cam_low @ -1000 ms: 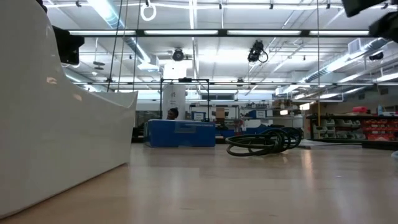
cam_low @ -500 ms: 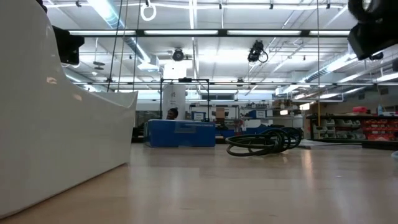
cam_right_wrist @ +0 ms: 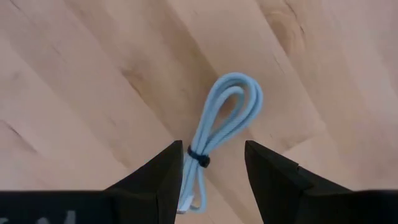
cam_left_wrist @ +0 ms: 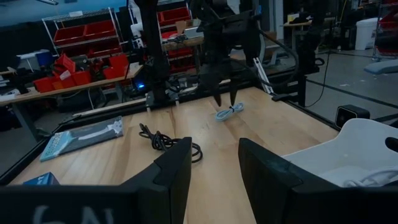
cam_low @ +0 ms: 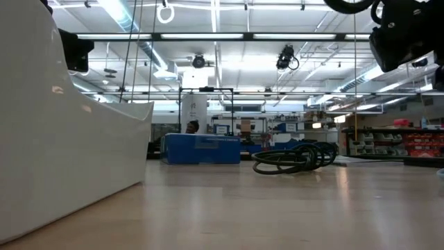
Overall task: Pick and place USB-C Cables
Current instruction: Put the white charger cable into the white bin
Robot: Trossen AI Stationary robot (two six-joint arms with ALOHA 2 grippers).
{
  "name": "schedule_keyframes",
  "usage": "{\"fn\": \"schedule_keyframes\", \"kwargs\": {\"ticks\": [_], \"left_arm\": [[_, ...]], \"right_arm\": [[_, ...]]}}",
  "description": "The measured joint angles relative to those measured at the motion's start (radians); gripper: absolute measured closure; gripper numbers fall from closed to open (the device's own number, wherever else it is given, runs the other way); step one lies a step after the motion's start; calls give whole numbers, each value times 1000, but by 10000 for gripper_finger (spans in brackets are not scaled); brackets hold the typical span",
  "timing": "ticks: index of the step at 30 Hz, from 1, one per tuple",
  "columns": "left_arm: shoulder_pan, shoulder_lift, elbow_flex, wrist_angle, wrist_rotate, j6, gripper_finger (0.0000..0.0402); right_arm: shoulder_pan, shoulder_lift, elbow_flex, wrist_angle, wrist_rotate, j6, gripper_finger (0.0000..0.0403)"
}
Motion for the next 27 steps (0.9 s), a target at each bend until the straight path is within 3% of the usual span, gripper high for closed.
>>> {"fn": "schedule_keyframes", "kwargs": {"ticks": [11,20,27], "left_arm": [[0,0,0,0,0,0,260],[0,0,0,0,0,0,260],[0,0,0,0,0,0,260]], "right_arm": [[5,0,-3,3,22,41,224],[11,2,-125,147,-18,95,224],[11,2,-140,155,-30,86,224]]}}
